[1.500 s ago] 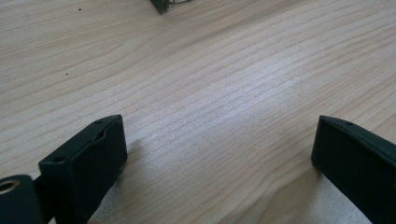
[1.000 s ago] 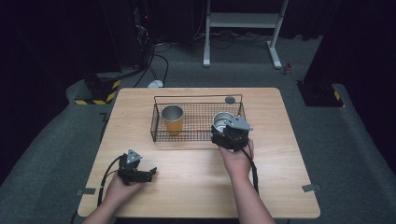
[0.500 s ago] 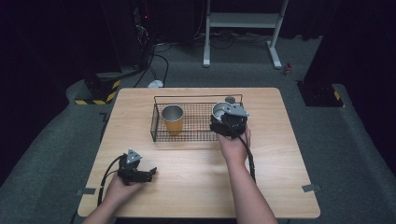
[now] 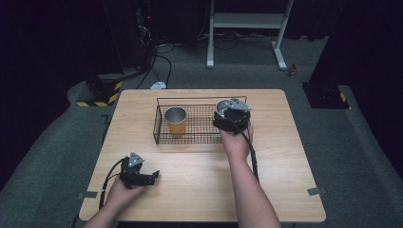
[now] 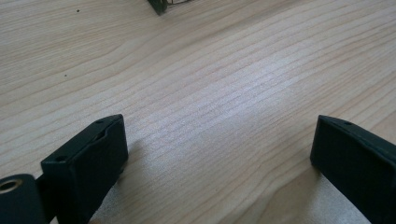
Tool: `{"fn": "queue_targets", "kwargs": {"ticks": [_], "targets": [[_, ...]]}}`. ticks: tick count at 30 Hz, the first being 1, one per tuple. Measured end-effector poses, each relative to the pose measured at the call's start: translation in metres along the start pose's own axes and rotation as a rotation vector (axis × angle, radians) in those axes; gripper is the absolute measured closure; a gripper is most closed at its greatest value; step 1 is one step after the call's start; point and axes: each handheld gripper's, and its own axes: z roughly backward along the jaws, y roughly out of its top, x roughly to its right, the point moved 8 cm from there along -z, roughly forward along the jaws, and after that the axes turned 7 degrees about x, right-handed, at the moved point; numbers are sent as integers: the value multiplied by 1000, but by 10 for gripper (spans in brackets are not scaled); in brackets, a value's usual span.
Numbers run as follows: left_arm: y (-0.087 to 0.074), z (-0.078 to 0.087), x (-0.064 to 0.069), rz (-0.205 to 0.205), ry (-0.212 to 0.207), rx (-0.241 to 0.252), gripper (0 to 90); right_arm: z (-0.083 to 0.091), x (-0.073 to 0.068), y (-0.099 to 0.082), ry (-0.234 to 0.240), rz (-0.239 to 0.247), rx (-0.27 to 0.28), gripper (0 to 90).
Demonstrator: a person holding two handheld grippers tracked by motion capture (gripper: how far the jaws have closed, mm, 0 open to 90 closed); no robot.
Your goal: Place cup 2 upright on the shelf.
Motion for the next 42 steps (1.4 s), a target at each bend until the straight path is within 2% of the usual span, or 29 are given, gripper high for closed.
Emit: {"fn": "queue_targets", "kwargs": {"ticks": [6,12,17,32,42], "targets": [[0,0,0,-1,0,1,44,-8,1,3,-9,-12,1,182],[0,0,0,-3,1,2,46,-18,7,-8,-29,-30,-44,182],[0,0,0,-3,1,2,46,-23,9,-13,-32,-27,-60,182],[0,0,0,-3,1,2,48,-36,2,-28,-24,-22,-108,182],[0,0,0,-4,1,2,49,-43,-2,-36,-15,0,-131,182]]}}
